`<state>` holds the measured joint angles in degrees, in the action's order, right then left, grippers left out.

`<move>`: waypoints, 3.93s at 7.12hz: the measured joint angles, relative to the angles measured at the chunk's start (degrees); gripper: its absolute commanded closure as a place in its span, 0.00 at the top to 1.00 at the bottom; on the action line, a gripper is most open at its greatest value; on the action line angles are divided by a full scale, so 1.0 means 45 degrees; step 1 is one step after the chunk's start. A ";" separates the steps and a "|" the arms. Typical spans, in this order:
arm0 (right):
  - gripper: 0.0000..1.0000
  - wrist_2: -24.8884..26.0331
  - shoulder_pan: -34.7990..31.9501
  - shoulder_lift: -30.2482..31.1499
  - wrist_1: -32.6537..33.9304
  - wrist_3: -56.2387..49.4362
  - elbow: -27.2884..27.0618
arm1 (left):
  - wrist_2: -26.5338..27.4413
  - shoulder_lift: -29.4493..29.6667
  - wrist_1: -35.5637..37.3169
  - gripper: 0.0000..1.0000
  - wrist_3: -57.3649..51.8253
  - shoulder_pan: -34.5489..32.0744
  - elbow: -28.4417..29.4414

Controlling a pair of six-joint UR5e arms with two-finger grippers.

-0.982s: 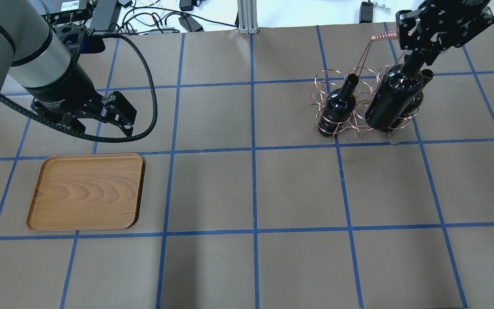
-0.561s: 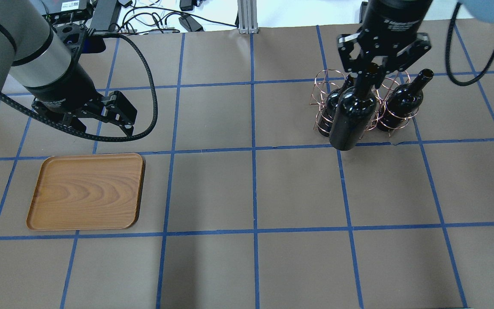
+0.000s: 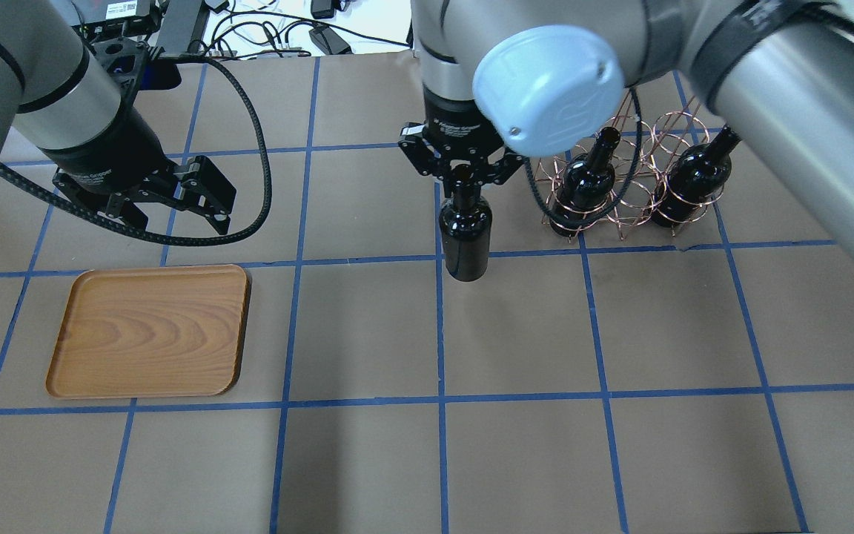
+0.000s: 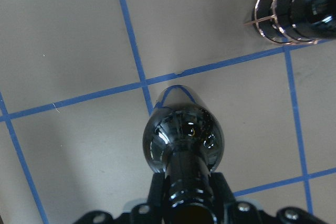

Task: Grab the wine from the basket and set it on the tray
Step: 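Pull the bottle out of the rack toward the tray with the right gripper, then stand the bottle upright on the table beside the tray with the right gripper, then open the right gripper and raise it back over the rack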

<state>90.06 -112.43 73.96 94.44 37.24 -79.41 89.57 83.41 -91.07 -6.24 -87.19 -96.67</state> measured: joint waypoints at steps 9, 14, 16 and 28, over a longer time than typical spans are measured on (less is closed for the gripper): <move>0.00 -0.0851 -0.2491 -0.2081 0.1730 0.5794 0.1628 | 0.0028 0.0005 0.0520 1.00 0.0076 0.0123 0.0025; 0.24 -0.0866 -0.2553 -0.2565 0.1901 0.6127 0.2192 | 0.0475 -0.0055 0.0519 1.00 -0.0045 0.1403 0.0138; 1.00 -0.0976 -0.2554 -0.2613 0.1936 0.6205 0.2197 | 0.0670 -0.0055 0.0432 1.00 -0.0538 0.2367 0.0124; 1.00 -0.0444 0.1243 0.0841 -0.1339 -0.2179 0.1005 | 0.1437 0.0418 0.0794 1.00 -0.0959 0.1696 0.0285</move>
<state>88.06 -106.84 77.74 88.41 27.43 -74.89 96.04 85.29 -87.50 -10.55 -79.55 -95.39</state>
